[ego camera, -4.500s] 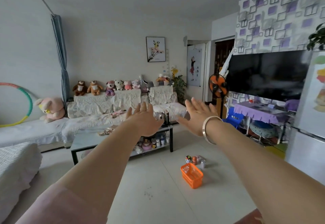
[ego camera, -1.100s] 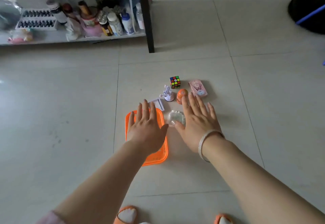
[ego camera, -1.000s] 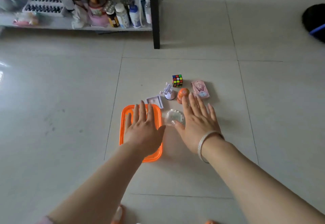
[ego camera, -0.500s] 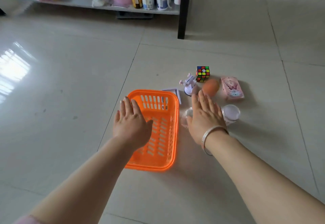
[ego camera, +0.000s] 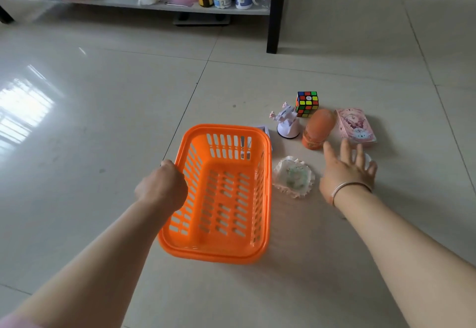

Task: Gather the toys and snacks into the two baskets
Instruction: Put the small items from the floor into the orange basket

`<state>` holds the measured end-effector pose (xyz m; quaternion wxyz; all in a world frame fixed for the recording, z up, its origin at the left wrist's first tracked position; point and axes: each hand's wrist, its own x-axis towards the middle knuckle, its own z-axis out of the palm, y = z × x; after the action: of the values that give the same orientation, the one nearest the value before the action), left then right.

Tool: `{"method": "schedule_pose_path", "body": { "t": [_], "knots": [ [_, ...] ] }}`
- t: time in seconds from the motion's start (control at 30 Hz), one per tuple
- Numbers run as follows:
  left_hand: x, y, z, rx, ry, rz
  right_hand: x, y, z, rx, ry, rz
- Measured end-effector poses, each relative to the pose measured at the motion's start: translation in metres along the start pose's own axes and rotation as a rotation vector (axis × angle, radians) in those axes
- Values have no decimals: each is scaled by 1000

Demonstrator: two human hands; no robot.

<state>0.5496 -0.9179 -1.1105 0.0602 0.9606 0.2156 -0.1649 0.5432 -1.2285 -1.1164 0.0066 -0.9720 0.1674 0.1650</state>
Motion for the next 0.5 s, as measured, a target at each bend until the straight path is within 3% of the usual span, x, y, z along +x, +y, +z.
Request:
{"method": "schedule_pose_path", "body": {
  "t": [0.2, 0.5],
  "knots": [
    [-8, 8, 3, -105, 42, 68, 22, 23, 3, -38, -64, 100],
    [-36, 51, -6, -142, 96, 168, 30, 40, 16, 88, -104, 51]
  ]
}}
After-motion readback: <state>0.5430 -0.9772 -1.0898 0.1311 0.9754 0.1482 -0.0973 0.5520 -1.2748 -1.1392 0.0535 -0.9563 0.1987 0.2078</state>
